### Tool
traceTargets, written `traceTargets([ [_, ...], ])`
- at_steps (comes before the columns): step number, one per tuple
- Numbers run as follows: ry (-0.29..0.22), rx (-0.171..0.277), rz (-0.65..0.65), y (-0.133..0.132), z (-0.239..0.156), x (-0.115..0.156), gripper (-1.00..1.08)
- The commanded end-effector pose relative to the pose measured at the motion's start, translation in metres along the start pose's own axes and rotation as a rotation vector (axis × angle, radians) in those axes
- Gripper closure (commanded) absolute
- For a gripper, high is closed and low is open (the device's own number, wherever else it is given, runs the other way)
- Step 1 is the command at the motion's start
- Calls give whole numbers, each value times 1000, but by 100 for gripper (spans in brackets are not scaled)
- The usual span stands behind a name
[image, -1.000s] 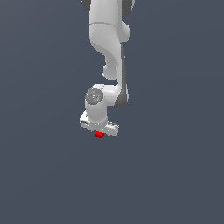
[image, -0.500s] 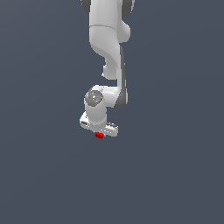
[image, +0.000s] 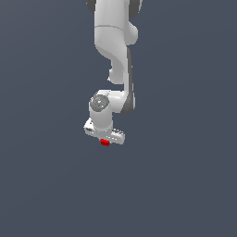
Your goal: Pick up the red cube and move it to a goal position.
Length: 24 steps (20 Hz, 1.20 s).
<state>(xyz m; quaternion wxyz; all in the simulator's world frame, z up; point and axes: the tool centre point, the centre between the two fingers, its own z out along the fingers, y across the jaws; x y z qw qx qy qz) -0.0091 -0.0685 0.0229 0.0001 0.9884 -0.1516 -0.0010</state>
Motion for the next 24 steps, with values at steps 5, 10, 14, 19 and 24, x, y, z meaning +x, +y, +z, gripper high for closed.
traceTargets([
  [5, 1, 0, 0, 3, -21, -4, 108],
  [10, 1, 1, 0, 7, -51, -11, 108],
  [14, 1, 1, 1, 11, -85, -18, 108],
  [19, 1, 1, 1, 18, -136, -29, 108],
  [24, 1, 1, 1, 25, -192, -40, 108],
])
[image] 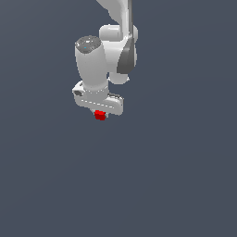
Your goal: Pick up the red cube and move it to a goal position.
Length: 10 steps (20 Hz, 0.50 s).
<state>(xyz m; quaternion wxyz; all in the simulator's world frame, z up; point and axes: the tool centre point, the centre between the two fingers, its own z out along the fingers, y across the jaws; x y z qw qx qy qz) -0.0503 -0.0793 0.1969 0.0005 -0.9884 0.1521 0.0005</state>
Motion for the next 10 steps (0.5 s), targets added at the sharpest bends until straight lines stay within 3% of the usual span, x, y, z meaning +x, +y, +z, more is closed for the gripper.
traceTargets([
  [1, 1, 0, 0, 4, -29, -6, 108],
  [10, 1, -1, 0, 14, -114, -21, 108],
])
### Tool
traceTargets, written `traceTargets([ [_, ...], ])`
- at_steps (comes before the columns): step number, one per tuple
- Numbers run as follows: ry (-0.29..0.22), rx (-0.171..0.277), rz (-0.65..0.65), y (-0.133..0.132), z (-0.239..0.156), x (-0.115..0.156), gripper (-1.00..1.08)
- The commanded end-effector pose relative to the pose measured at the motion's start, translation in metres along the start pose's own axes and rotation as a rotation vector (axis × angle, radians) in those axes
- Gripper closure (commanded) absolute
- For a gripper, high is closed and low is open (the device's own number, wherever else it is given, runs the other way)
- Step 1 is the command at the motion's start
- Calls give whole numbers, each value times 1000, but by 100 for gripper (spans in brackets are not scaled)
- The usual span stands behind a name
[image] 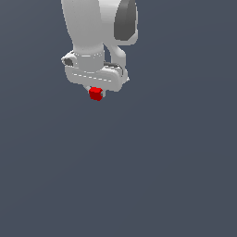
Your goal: Pick up the red cube and move it to a goal position.
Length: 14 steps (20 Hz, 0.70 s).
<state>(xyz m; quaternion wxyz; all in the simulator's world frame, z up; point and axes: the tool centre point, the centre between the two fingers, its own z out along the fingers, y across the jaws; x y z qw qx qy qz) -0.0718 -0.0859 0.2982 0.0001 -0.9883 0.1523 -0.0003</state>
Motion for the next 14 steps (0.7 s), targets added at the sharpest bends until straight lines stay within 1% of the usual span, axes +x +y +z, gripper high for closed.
traceTargets([
  [1, -1, 0, 0, 3, -20, -4, 108],
  [7, -1, -1, 0, 6, -52, -8, 108],
  [14, -1, 0, -1, 7, -65, -9, 108],
])
